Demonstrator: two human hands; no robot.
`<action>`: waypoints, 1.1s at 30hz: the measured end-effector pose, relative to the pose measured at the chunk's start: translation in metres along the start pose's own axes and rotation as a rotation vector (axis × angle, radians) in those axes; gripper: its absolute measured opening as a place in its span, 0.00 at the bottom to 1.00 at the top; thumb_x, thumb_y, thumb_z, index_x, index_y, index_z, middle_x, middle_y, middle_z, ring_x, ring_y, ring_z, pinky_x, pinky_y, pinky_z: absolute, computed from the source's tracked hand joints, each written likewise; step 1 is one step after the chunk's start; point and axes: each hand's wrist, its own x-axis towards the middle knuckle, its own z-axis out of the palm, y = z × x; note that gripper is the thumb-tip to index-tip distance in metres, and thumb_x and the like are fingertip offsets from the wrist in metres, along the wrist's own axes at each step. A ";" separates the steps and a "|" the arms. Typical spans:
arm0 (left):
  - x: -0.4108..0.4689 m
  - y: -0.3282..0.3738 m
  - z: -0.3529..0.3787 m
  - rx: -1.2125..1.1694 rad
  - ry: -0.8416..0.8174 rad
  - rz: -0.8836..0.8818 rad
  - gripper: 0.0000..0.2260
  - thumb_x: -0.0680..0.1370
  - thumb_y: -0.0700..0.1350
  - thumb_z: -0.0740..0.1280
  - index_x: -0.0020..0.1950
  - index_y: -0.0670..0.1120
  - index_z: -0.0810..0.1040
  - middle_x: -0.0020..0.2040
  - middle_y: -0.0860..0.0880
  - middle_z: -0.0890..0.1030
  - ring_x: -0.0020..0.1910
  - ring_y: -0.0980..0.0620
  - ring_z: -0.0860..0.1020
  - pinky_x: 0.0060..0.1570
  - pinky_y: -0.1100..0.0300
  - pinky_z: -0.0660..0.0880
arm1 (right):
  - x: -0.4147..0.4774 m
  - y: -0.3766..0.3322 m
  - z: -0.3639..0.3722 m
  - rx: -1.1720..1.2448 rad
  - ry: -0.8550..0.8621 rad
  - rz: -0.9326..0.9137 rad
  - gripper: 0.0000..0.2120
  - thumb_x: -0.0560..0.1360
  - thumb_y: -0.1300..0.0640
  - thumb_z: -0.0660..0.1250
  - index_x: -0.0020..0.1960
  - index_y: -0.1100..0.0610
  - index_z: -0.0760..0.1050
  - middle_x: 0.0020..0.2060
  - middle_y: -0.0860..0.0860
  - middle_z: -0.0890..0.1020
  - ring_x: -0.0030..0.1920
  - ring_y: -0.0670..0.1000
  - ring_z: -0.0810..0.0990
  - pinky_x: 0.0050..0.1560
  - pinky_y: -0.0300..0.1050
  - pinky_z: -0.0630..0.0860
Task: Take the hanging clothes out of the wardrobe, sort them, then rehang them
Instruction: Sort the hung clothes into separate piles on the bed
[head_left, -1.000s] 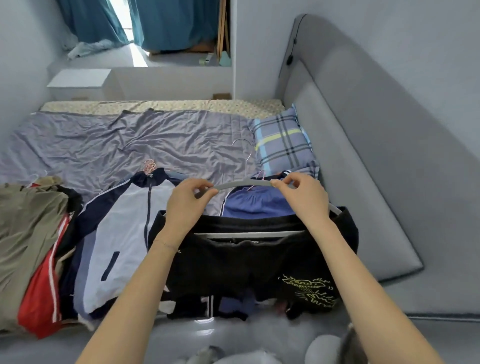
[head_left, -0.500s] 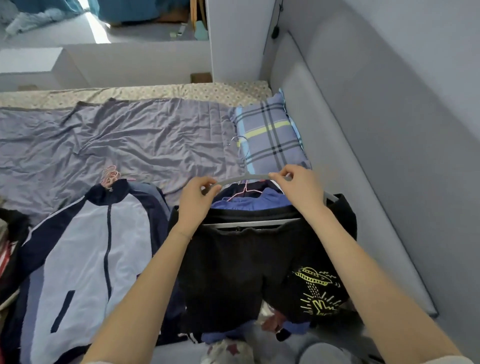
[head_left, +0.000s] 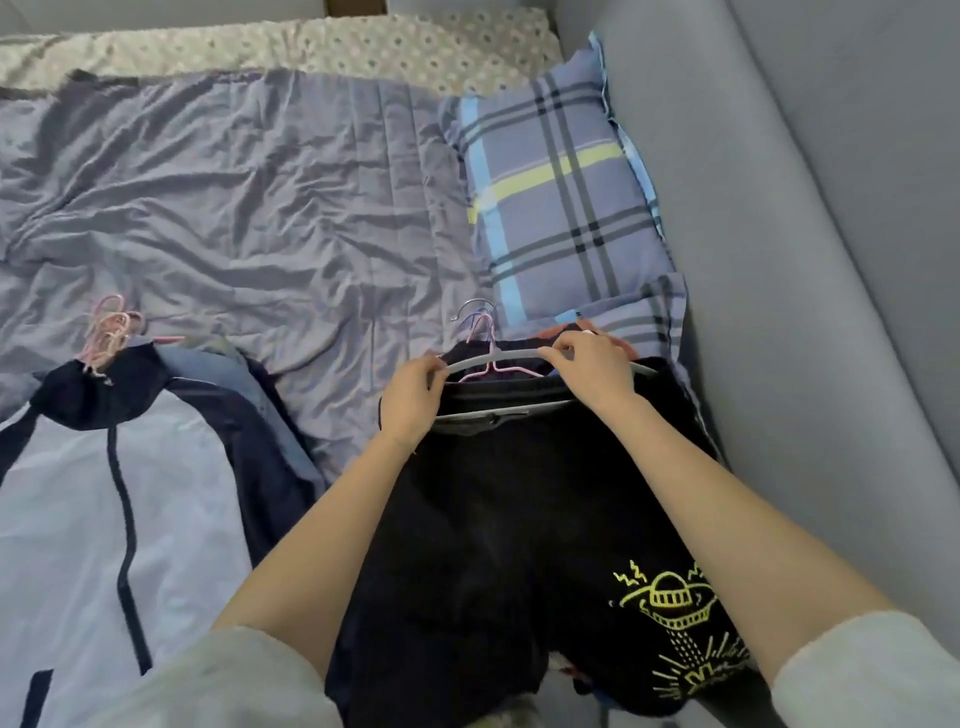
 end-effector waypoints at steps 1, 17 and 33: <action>0.003 -0.002 0.005 0.002 0.003 -0.003 0.06 0.81 0.45 0.64 0.54 0.48 0.80 0.48 0.49 0.82 0.47 0.47 0.79 0.46 0.53 0.75 | 0.005 0.001 0.005 -0.014 0.001 0.013 0.15 0.79 0.44 0.63 0.49 0.54 0.80 0.47 0.52 0.82 0.52 0.55 0.77 0.51 0.50 0.71; -0.160 0.017 -0.099 -0.160 0.251 0.178 0.16 0.81 0.41 0.65 0.69 0.43 0.74 0.69 0.48 0.75 0.69 0.48 0.71 0.70 0.50 0.66 | -0.142 -0.065 -0.041 0.233 0.245 -0.125 0.16 0.81 0.49 0.61 0.66 0.54 0.75 0.61 0.52 0.80 0.63 0.53 0.75 0.65 0.53 0.71; -0.441 -0.047 -0.228 -0.076 0.406 0.198 0.18 0.82 0.42 0.63 0.72 0.45 0.71 0.74 0.46 0.69 0.75 0.45 0.65 0.73 0.45 0.61 | -0.429 -0.185 -0.014 0.352 0.160 -0.373 0.22 0.80 0.53 0.63 0.73 0.53 0.68 0.69 0.50 0.73 0.70 0.52 0.68 0.71 0.47 0.64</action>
